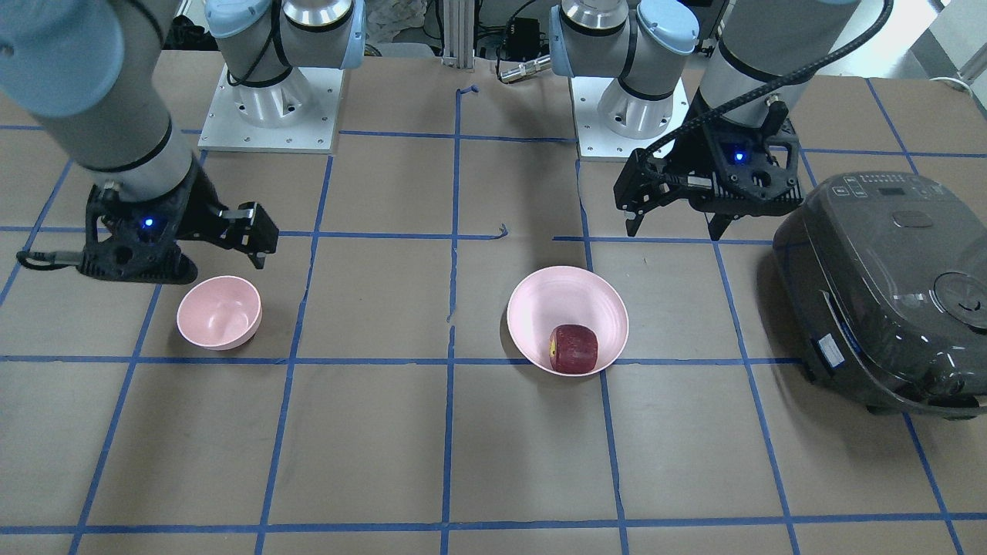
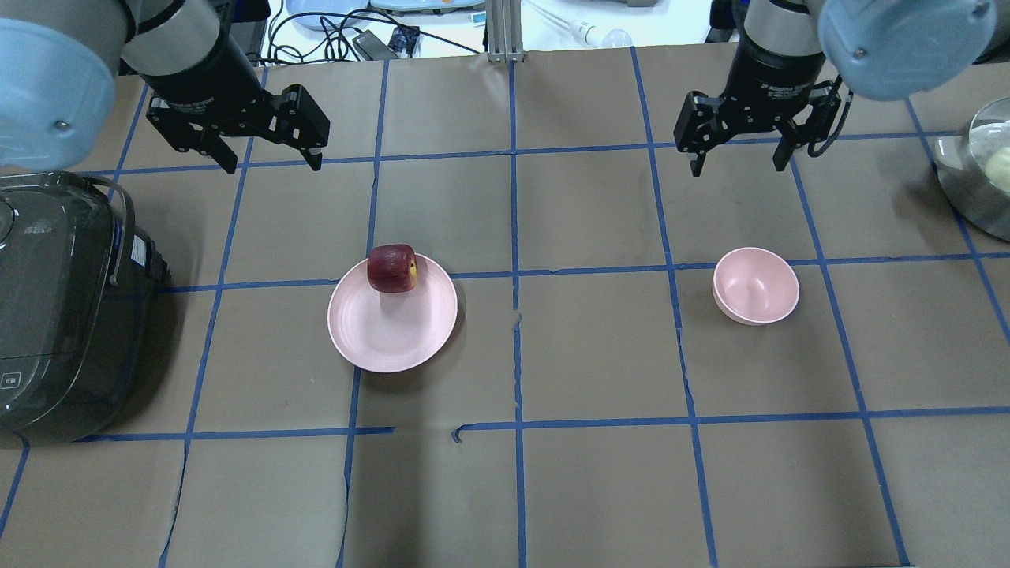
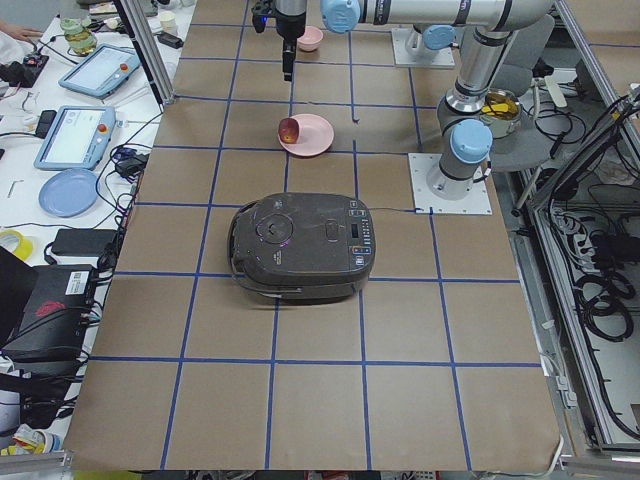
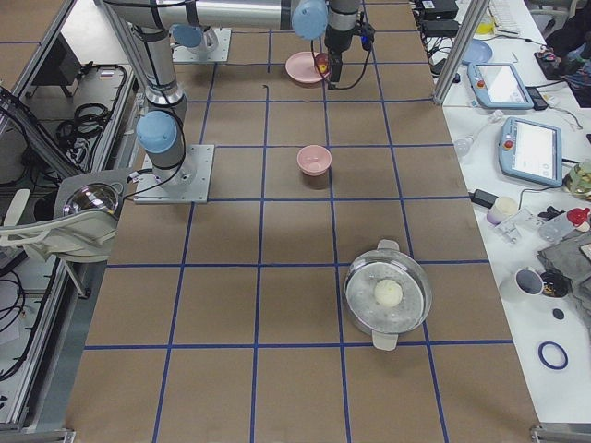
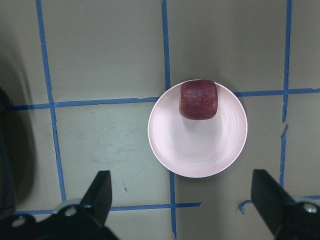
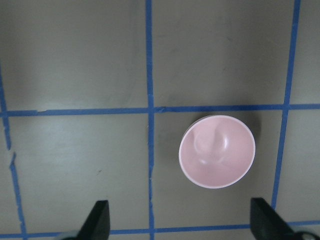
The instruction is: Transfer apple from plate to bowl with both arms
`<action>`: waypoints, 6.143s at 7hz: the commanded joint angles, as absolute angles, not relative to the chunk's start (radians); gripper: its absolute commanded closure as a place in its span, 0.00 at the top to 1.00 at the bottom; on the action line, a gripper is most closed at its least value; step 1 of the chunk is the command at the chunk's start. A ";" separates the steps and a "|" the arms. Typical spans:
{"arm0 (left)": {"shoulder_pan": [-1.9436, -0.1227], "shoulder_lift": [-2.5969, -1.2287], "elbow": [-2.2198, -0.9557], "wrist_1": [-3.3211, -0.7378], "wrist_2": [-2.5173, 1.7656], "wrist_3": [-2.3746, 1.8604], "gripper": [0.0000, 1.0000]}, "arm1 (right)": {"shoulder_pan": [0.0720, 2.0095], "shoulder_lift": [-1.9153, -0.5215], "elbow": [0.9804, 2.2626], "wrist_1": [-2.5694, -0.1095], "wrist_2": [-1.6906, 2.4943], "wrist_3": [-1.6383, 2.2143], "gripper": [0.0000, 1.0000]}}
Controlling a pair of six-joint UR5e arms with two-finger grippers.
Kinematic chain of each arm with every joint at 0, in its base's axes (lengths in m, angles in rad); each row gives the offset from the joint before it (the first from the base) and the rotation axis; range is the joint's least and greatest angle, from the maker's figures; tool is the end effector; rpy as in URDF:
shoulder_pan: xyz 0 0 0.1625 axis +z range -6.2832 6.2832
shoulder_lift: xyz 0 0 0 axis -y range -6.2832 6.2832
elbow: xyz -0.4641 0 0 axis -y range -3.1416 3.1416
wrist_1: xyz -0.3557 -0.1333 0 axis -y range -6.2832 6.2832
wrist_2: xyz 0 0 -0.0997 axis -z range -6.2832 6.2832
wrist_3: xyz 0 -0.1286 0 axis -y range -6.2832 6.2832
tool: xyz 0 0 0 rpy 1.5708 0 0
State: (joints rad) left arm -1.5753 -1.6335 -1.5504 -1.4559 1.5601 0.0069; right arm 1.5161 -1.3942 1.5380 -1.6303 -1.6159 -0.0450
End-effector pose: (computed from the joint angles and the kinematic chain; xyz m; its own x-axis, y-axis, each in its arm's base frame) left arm -0.1369 -0.4926 0.4896 -0.9999 0.0122 0.0102 0.0114 0.9973 -0.0726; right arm 0.0988 -0.5283 0.4320 -0.9991 0.0060 0.0411 0.0095 0.9962 0.0861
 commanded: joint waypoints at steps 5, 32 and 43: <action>-1.652 -1.847 -1.891 -0.902 1.517 -0.037 1.00 | 1.273 -1.292 2.014 -2.189 -1.620 -0.300 0.33; -2.062 -2.076 -1.749 -0.657 1.287 -0.632 1.00 | 1.689 -1.491 1.411 -1.598 -1.594 0.235 1.00; -1.554 -1.709 -1.434 -1.560 1.518 0.037 1.00 | 1.684 -1.500 1.397 -1.552 -1.640 0.112 1.00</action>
State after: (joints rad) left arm -1.5686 -1.7480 -1.5874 -1.3301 1.4261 0.0144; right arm 1.6834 -1.5005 1.3974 -1.5537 -1.6396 0.1088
